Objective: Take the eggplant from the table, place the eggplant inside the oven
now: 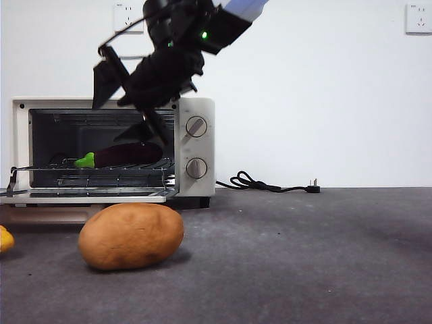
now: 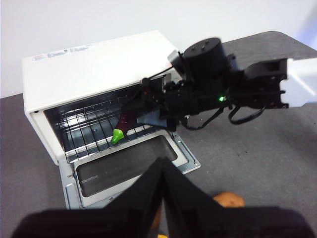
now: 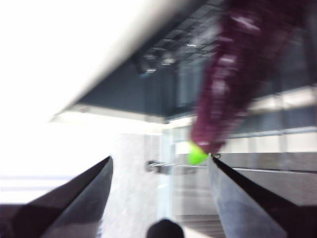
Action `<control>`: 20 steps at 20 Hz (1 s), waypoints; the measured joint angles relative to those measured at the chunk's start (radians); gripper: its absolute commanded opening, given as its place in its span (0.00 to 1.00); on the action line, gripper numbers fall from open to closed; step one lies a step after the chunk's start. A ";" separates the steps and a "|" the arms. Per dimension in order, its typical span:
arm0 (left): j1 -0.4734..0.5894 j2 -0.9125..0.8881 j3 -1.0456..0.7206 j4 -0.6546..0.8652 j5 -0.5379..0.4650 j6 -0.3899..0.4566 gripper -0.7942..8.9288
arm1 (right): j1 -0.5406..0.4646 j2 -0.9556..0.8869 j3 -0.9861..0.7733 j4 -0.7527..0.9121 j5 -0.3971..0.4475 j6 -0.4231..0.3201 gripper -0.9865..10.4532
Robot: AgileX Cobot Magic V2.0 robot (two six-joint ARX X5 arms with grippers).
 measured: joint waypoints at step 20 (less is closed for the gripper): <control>-0.025 0.000 0.000 0.000 -0.002 0.000 0.08 | 0.000 -0.484 0.007 -0.642 0.051 -0.753 0.37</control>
